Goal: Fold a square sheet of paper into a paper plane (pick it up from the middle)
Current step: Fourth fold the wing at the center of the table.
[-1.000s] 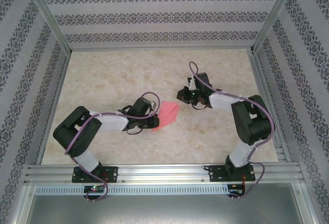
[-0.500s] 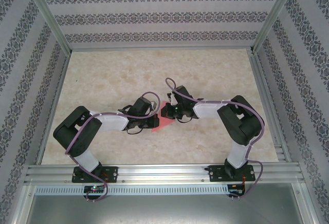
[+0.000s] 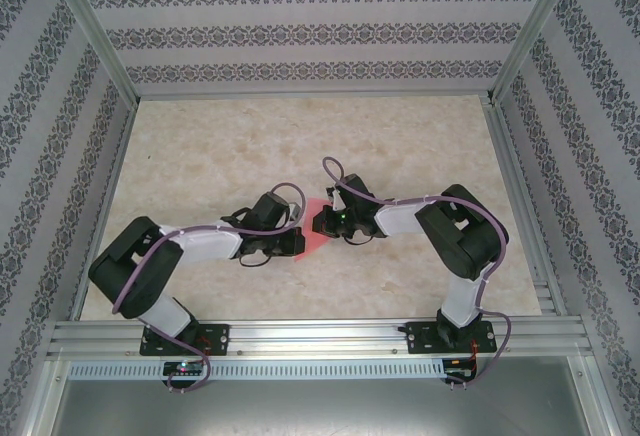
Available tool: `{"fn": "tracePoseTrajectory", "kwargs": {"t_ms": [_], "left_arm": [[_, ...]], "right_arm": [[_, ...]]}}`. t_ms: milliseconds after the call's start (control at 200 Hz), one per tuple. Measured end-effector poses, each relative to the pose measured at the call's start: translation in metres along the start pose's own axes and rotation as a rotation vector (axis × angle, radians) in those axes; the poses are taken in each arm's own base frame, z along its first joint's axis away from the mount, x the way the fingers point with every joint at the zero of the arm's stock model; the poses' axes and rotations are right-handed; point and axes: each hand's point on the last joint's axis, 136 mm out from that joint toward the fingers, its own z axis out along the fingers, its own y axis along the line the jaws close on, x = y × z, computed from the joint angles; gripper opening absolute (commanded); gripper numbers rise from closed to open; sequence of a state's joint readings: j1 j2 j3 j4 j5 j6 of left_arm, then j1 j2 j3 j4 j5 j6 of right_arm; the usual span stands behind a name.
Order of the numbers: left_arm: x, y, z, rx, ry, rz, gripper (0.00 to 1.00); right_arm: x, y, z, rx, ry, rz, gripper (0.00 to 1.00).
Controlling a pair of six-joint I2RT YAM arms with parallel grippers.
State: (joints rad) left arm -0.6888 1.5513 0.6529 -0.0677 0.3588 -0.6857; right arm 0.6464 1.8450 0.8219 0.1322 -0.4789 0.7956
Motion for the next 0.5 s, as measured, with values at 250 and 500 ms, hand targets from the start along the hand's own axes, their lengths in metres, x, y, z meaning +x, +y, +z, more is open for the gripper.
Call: {"fn": "tracePoseTrajectory", "kwargs": {"t_ms": [250,500], "left_arm": [[0.012,0.001,-0.005,0.014,0.030,-0.006,0.01],[0.025,0.012,0.000,-0.011,0.069,-0.024,0.00]], "right_arm": [[0.000,0.000,0.000,0.005,0.003,0.002,0.00],[-0.001,0.001,0.001,0.009,0.005,0.001,0.00]]}}
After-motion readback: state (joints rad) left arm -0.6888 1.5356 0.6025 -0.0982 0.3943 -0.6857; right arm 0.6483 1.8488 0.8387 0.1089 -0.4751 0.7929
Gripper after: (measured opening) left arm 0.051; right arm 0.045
